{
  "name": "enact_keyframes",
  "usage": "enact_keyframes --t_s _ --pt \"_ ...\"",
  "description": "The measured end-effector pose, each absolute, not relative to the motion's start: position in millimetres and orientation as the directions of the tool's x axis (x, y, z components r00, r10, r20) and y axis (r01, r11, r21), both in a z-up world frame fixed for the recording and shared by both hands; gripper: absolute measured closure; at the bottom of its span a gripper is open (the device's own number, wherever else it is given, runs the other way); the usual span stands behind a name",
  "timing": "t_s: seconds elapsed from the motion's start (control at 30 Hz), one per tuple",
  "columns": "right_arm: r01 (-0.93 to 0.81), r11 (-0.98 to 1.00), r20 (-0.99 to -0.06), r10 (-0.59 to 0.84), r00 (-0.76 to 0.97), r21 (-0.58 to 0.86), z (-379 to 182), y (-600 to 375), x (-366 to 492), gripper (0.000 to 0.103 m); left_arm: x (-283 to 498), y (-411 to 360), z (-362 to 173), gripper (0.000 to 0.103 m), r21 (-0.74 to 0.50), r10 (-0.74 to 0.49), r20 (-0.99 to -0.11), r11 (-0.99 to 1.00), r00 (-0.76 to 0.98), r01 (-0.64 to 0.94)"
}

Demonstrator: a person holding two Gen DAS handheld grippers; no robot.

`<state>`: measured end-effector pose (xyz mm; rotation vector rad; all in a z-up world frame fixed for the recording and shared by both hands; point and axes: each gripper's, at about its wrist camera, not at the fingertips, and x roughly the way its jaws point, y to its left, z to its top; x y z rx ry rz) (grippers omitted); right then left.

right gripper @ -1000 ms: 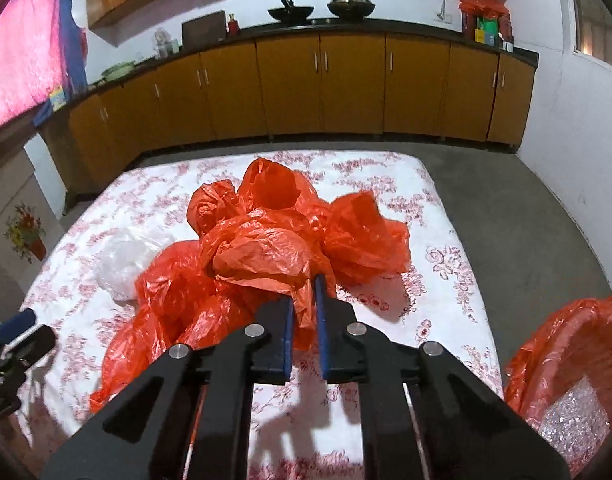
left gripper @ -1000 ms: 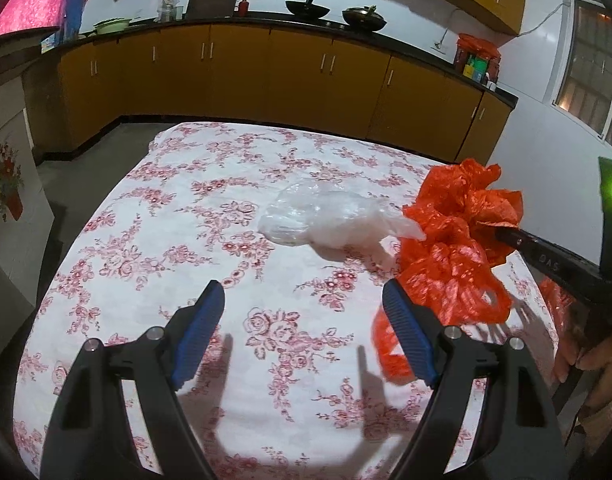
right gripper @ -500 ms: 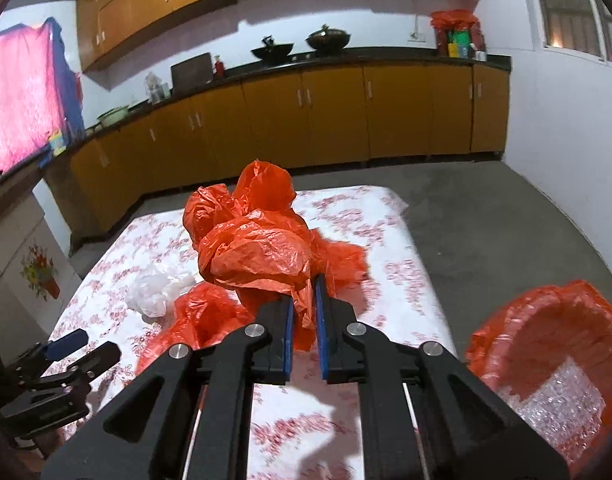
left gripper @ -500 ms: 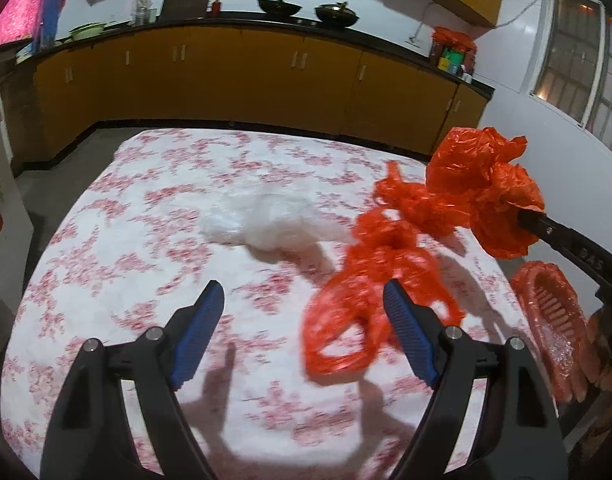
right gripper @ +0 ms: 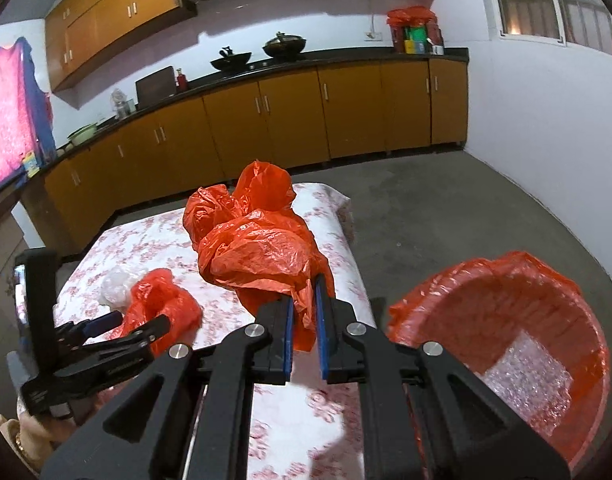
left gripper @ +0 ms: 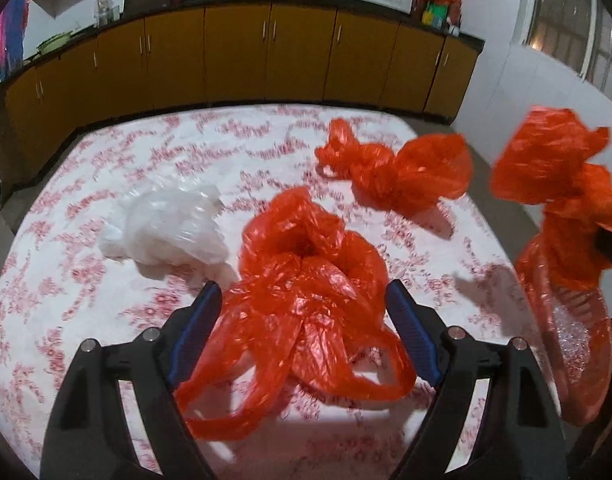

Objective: Collect trash
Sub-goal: 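Grasp another orange bag with the left gripper while the right gripper lifts its orange bag, then carry both orange bags over the basket and open both grippers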

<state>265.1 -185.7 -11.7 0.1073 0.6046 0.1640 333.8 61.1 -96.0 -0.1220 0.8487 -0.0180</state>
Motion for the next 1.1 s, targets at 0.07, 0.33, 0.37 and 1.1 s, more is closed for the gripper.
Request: enact_keyframes --t_s 0.07,0.33,0.37,1.1 --pt "-0.114 0.982 -0.559 0.181 0.809 0.152 -14 -191 264 0.093 339 58 -103 0.021 -0.117 -0.066 -0.761 0.992 0.646 -0.036" --pt "-0.089 0.98 -0.564 0.175 0.807 0.177 -20 -205 263 0.093 342 52 -109 0.047 -0.132 -0.091 -0.767 0.991 0.635 -0.018" --pt "-0.087 0.98 -0.563 0.175 0.807 0.179 -20 -206 262 0.093 341 51 -109 0.051 -0.132 -0.092 -0.766 0.991 0.636 -0.015" --pt "0.015 0.967 -0.525 0.125 0.842 0.254 -3 -248 204 0.093 280 19 -44 0.058 -0.143 -0.188 -0.672 0.982 0.716 0.124"
